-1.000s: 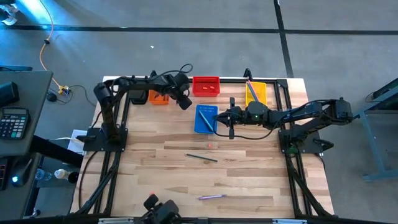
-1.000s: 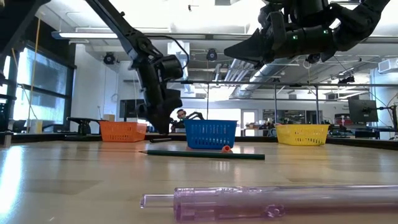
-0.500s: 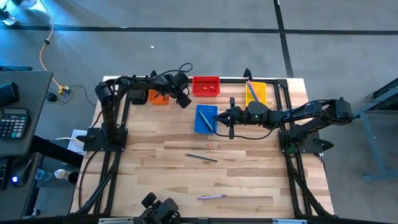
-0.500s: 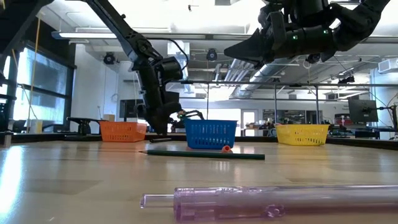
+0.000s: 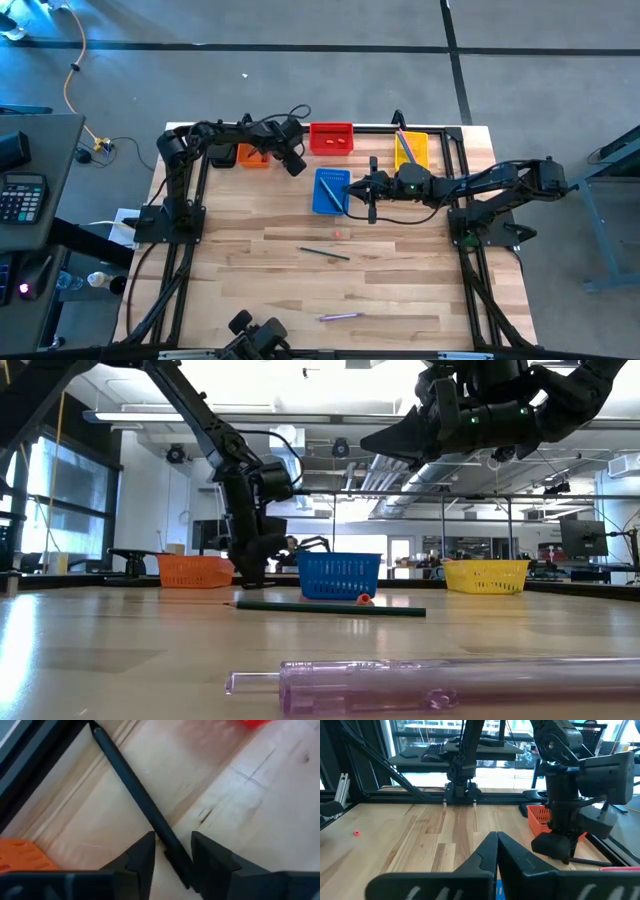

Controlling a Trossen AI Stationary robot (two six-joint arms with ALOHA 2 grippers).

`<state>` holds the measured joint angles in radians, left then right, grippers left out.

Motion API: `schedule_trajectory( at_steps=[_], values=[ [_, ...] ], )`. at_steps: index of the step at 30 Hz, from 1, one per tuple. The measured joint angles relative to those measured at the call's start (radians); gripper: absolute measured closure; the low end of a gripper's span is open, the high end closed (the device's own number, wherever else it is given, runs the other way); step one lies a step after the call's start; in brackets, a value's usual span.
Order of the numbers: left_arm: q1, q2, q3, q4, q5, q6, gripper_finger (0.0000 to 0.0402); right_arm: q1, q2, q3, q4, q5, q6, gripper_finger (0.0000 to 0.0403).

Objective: Sort crayons/erasers/pens/pencils in bins
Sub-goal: Put the black pen into the blue bin

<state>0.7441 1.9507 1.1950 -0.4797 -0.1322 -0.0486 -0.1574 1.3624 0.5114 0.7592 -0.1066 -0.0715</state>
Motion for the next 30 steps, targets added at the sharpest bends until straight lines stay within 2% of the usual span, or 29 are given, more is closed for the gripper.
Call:
schedule_trajectory(
  at_steps=[11,24,27,30],
  values=[
    [-0.001,-0.003,0.001,-0.012,0.022,0.052,0.0391,0.0,0.0,0.0,0.0,0.0,0.0,0.0403],
    [0.018,-0.09,-0.001,-0.07,0.016,0.043,0.04,0.0,0.0,0.0,0.0,0.0,0.0,0.0403],
    [0.022,-0.095,-0.001,-0.076,0.046,0.053,0.0401,0.001,0.0,0.0,0.0,0.0,0.001,0.0403],
    [0.023,-0.09,-0.001,-0.074,0.05,0.052,0.0388,0.001,0.0,0.0,0.0,0.0,0.001,0.0403]
  ],
)
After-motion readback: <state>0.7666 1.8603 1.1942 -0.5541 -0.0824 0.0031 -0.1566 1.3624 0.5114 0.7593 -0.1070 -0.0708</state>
